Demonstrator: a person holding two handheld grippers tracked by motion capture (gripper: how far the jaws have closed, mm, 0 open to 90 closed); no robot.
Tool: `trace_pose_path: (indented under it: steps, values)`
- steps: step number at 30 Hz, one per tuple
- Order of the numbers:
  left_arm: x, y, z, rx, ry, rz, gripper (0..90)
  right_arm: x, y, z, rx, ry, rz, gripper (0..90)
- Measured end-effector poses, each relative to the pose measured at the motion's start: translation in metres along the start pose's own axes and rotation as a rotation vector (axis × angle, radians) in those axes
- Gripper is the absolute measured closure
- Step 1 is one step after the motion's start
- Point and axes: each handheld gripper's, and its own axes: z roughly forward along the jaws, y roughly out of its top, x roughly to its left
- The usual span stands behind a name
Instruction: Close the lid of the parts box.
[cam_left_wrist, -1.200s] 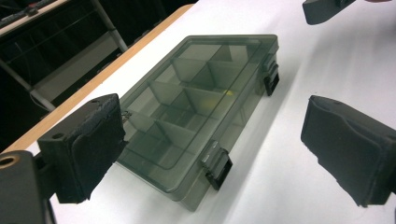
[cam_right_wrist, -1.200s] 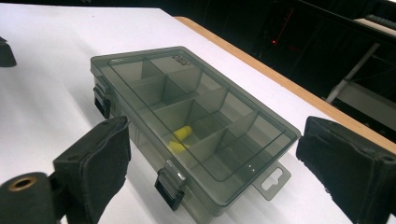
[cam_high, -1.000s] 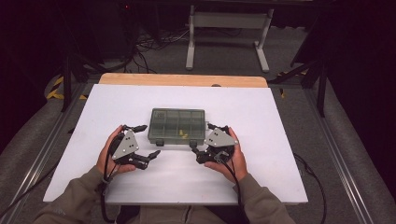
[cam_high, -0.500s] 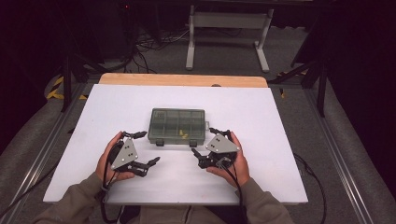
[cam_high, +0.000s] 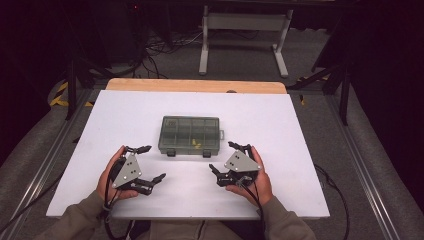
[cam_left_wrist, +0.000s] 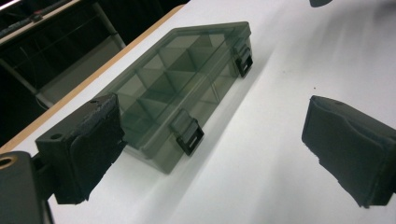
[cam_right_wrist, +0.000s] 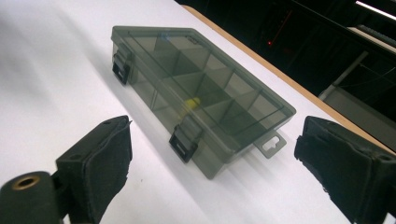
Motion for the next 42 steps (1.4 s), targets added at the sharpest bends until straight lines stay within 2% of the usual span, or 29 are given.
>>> trace_pose_path:
  steps: [7, 14, 20, 27, 33, 37, 42]
  values:
    - [-0.001, -0.011, -0.01, 0.009, 0.004, -0.025, 6.0, 0.001, -0.009, -0.01, 0.005, -0.008, -0.012, 10.4]
    - [-0.001, -0.023, -0.02, 0.03, 0.01, -0.051, 5.5, -0.001, -0.018, -0.019, 0.011, -0.016, 0.001, 10.2]
    - [0.002, -0.036, -0.032, 0.056, 0.008, -0.108, 4.7, -0.005, -0.03, -0.03, 0.01, -0.036, 0.039, 10.3]
    - [0.005, -0.045, -0.041, 0.085, 0.02, -0.127, 4.0, -0.012, -0.045, -0.039, 0.038, -0.056, 0.072, 10.2]
    - [0.008, -0.052, -0.05, 0.087, 0.038, -0.171, 3.8, -0.015, -0.055, -0.045, 0.054, -0.071, 0.09, 9.2]
    - [0.008, -0.053, -0.052, 0.089, 0.043, -0.181, 3.8, -0.016, -0.057, -0.045, 0.054, -0.059, 0.106, 8.9]
    - [0.007, -0.053, -0.052, 0.09, 0.05, -0.17, 3.8, -0.016, -0.055, -0.044, 0.045, -0.049, 0.108, 8.9]
